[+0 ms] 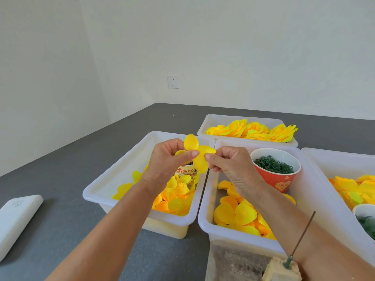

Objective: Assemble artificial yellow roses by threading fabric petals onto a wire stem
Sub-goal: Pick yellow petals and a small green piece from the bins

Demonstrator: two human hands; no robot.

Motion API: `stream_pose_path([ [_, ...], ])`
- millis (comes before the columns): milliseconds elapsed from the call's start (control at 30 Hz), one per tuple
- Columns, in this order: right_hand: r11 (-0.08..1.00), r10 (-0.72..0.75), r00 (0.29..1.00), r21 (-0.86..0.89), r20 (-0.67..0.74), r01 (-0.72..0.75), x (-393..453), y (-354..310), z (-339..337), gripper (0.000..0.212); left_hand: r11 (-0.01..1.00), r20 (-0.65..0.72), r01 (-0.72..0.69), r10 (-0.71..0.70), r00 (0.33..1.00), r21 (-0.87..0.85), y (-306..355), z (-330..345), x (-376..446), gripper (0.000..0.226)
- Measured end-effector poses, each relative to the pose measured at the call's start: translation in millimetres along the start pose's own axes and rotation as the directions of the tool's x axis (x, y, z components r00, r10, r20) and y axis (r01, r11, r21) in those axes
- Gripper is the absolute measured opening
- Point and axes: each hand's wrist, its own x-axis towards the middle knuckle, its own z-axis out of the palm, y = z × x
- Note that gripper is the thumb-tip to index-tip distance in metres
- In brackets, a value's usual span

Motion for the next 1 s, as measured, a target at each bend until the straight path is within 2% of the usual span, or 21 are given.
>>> stream_pose_path([
  [67,0.994,-0.075,0.997,-0.087,-0.032,0.072,0.2,-0.3,-0.3,0.021,0.999,0.058,0.003,0.000,0.998,-0.050,0.0,0.7,-1.3,0.012],
  [200,0.927,-0.263,0.964,-0.288,-0.040,0.241,-2.6,0.5,2.5,0.032,1.000,0.078,-0.001,-0.001,0.997,0.021,1.0,1.6,-2.1,0.013],
  [300,0.878,-0.385,0.923,-0.318,-0.024,0.358,-3.8,0.9,4.0,0.019,0.999,0.069,-0.015,0.012,0.998,0.043,0.3,1.7,-1.3,0.010],
  [367,0.874,-0.409,0.912,-0.285,0.001,0.392,-4.0,-1.1,5.9,0.009,0.999,0.071,-0.020,0.017,0.997,0.039,0.1,1.6,-1.0,0.009],
  [500,0.896,-0.383,0.924,-0.247,-0.015,0.368,-3.3,-1.4,4.3,0.002,0.999,0.099,-0.020,0.015,0.995,0.047,-0.1,1.9,-1.8,0.010],
  [600,0.927,-0.308,0.951,-0.233,-0.023,0.295,-1.3,1.0,2.3,0.008,0.998,0.129,-0.018,0.010,0.992,0.066,0.4,3.1,-2.6,0.012],
  [767,0.926,-0.296,0.953,-0.262,-0.058,0.272,-0.1,3.4,2.3,0.027,0.997,0.200,0.006,-0.022,0.980,0.081,2.7,4.3,-5.0,0.012],
  [1000,0.967,-0.213,0.973,-0.163,-0.094,0.196,1.3,4.3,1.3,0.044,0.998,0.181,0.003,-0.015,0.983,0.063,5.4,5.3,-6.6,0.011],
])
